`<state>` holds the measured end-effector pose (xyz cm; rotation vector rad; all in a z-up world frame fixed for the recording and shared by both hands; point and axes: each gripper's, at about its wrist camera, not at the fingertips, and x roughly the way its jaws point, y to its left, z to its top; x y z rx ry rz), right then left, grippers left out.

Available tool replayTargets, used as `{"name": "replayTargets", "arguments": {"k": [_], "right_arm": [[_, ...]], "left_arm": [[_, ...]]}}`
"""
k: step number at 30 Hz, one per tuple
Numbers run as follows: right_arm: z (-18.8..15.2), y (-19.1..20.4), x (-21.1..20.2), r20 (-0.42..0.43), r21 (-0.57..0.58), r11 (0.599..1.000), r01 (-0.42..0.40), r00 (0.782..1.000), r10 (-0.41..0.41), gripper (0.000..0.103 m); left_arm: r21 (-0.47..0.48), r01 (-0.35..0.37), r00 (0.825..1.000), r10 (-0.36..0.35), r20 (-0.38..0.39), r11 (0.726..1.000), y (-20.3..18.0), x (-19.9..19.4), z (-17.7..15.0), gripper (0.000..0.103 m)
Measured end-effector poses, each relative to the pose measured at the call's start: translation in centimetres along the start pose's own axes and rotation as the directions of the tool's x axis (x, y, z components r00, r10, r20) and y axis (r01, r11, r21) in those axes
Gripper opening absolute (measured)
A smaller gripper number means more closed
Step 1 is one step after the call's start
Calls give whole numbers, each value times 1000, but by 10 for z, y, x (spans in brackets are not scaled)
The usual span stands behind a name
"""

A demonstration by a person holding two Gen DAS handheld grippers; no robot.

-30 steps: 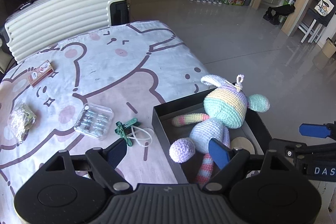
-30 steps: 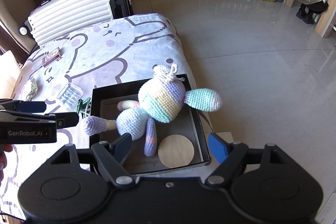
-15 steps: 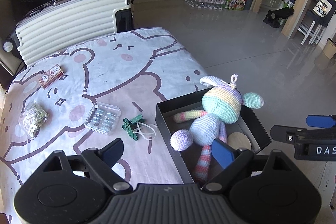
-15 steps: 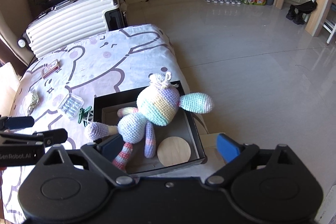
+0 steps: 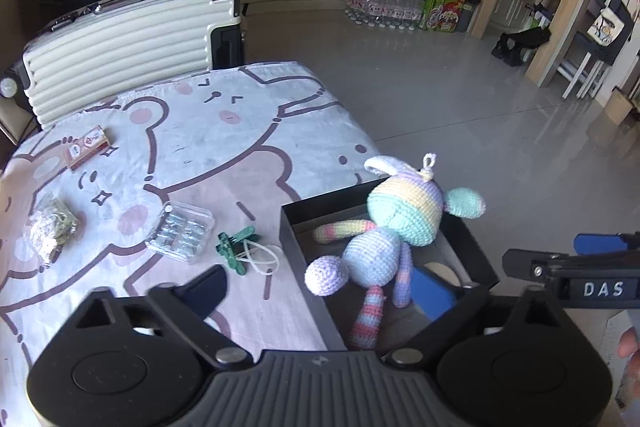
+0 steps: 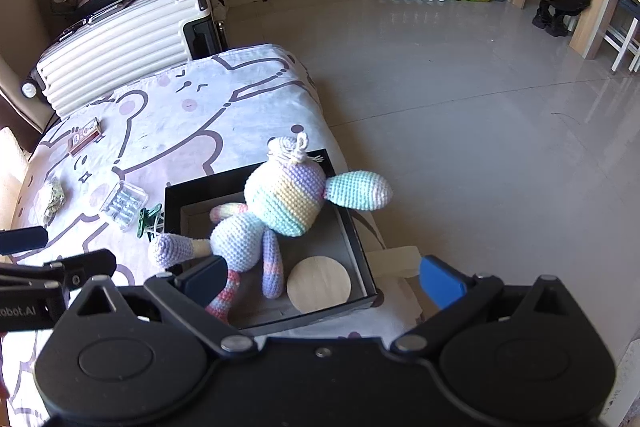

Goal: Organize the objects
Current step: 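Grasp the plush's dangling leg with the left gripper and tuck it into the box, then open the left gripper and withdraw it from the box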

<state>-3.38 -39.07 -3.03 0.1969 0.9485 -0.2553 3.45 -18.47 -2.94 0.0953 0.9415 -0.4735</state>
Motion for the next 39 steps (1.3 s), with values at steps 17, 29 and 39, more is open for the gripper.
{"name": "replayTargets", "arguments": {"k": [17,29,39], "right_arm": [[5,-6,10,-3,-13,999,-40,999,40,103],[6,-6,14,-14,-17,998,-58,998,58,103],[6,-10,16,-19,6,999,-51,998,51,103]], "left_arm": [[-16,-38,994,36,-101,999,3,66,14,13],[140,39,960,2,-279,989,-26,99,-3,13],[72,36,983,-22,-183,997,-20,77,9,13]]}}
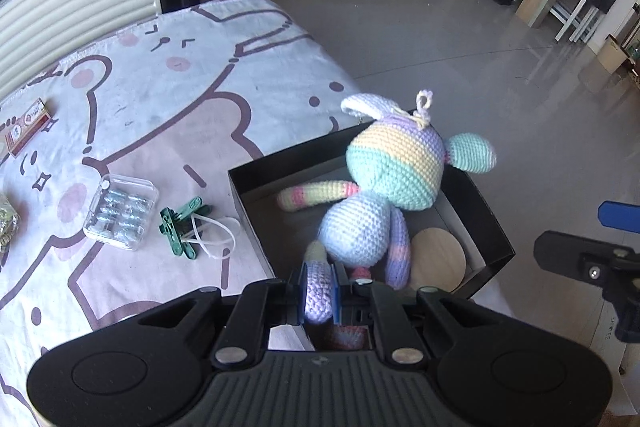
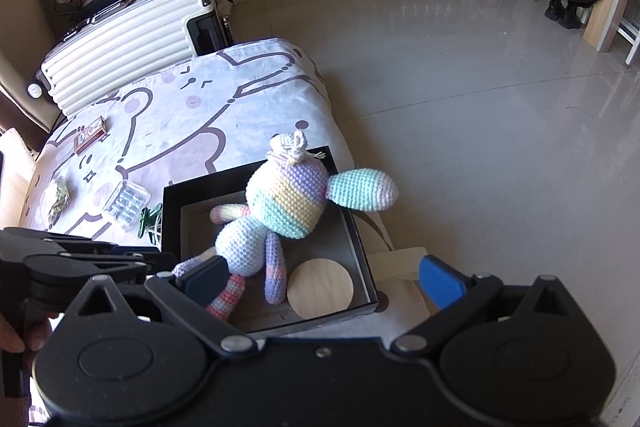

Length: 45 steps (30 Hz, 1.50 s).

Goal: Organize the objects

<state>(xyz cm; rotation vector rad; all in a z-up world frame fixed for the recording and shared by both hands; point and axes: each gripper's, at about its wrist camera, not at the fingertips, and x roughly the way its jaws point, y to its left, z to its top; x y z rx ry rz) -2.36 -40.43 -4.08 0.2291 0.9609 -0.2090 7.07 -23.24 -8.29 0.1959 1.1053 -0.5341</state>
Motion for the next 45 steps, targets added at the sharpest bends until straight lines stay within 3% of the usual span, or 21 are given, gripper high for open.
{"name": "replayTargets", "arguments": {"k": [6,10,14,19,25,35,45], "right_arm": [[0,-1,-2,4,14,1000,10,1000,-10,103],[-1,-4,-5,13,32,999,12,1000,-13,103],[-2,-5,-9,24,41,999,19,1000,-20,103],[-3,-3,-13,37,41,998,45,998,-47,103],[-3,1,-18,63,28,998,55,996,-56,103],[-4,-1,-20,68,29,996,87,994,-89,103],[-5,-9,-22,76,12,994,105,991,-106,103]], "left_arm": [[25,-27,999,26,38,999,-5,-15,-4,16],[21,-59,996,58,71,998,-6,-27,-6,51],[-3,-87,991,87,98,996,-5,-39,-9,79],[-20,-125,984,127,126,992,-2,-49,-13,95],[-38,-143,979,147,144,989,3,-58,-17,102],[-70,-163,970,173,171,984,7,-67,-18,103],[-87,-139,971,153,184,986,-1,-65,-16,103]]}}
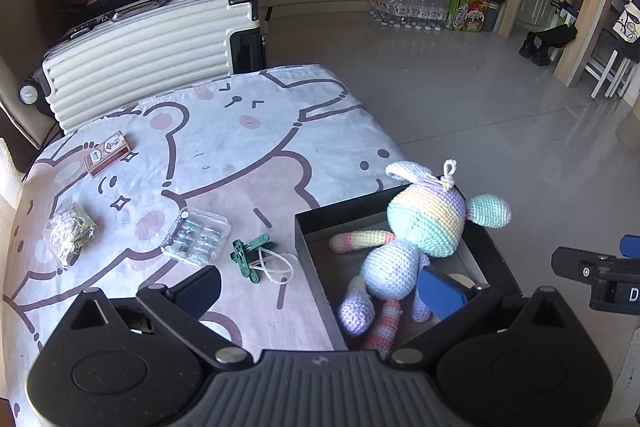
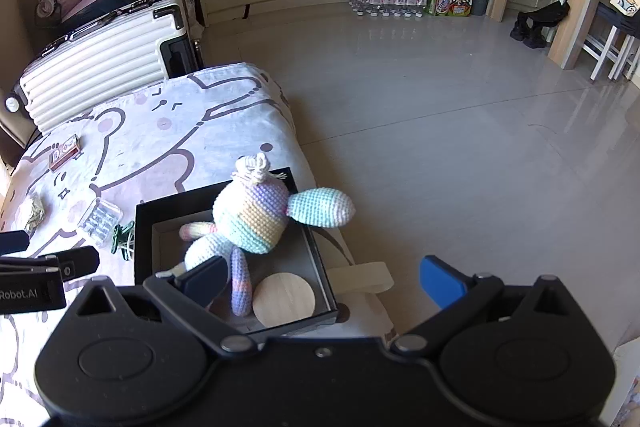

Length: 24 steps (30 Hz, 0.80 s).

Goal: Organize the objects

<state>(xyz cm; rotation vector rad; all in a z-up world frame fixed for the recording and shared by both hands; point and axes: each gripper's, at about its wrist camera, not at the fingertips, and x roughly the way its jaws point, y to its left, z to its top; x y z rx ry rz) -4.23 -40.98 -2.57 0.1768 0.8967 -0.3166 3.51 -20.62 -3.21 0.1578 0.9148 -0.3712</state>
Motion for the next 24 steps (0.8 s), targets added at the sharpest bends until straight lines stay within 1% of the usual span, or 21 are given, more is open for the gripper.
{"name": "replayTargets", "arguments": {"k": [4,8,12,16,19,24], "right_arm": [[-1,-5,-1,7,5,1000,-1,1000,1,103],[-1,-7,-4,16,4,1000,-6,1000,6,103],[2,-3,-3,22,-3,1000,-14,1000,14,103],[4,11,-2,21,-38,999,-35,999,36,103],[5,25,-2,21,-73,996,-52,998,53,103],[9,47,-4,28,-88,992,-85,996,87,103]], "left_arm": [[0,3,1000,-3,6,1000,-3,1,1,103],[-18,7,1000,-7,8,1000,-1,2,1,103],[-10,-14,1000,14,10,1000,7,1,1,103],[-51,-27,1000,28,11,998,22,-2,-1,103],[-44,-46,999,46,8,998,33,-5,-3,103],[-85,-75,997,77,13,994,60,-16,-6,103]]}}
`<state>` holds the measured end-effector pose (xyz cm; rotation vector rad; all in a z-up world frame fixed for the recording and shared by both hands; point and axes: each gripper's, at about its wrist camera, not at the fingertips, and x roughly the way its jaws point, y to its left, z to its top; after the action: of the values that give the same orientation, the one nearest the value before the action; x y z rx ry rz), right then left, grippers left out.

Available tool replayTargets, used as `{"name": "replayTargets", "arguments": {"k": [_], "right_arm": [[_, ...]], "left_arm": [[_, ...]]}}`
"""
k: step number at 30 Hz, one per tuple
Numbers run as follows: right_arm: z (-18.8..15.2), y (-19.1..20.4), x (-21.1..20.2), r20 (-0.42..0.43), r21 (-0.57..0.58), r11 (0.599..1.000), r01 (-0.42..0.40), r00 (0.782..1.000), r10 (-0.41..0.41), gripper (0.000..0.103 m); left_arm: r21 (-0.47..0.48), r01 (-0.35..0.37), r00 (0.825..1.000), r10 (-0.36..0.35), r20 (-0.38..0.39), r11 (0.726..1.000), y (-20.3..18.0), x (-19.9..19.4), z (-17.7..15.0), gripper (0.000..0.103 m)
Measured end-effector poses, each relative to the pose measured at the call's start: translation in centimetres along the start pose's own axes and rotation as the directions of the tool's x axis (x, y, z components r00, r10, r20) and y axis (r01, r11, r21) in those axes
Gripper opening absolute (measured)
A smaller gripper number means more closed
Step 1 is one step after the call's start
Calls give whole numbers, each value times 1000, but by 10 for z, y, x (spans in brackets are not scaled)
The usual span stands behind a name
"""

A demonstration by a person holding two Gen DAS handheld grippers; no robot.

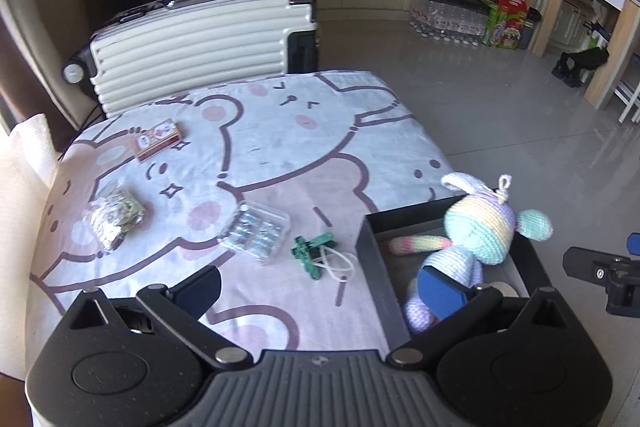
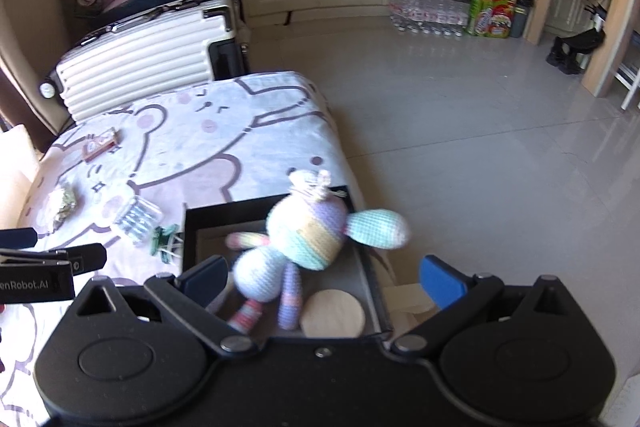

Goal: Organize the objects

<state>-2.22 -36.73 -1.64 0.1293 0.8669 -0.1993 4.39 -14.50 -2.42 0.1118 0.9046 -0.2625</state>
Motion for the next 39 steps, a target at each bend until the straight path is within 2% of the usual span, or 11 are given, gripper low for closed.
{"name": "replayTargets", "arguments": {"k": [12,23,31,39], "right_arm": [[8,70,1,7,-105,991,-86,996,87,103],[10,128,-2,32,-173,975,-136,989,144,103],[11,151,-2,42,-189,970,-152,986,162,103],[12,165,-12,42,-194,971,-142,987,152,103]], "left_arm": [[-84,-94,995,95,12,992,72,-27,-10,103],[-162,-143,988,150,30,976,129,-47,-22,103],[-181,-163,983,176,55,970,151,-58,-28,103],[-196,-153,981,174,90,969,163,-63,-29,103]]}}
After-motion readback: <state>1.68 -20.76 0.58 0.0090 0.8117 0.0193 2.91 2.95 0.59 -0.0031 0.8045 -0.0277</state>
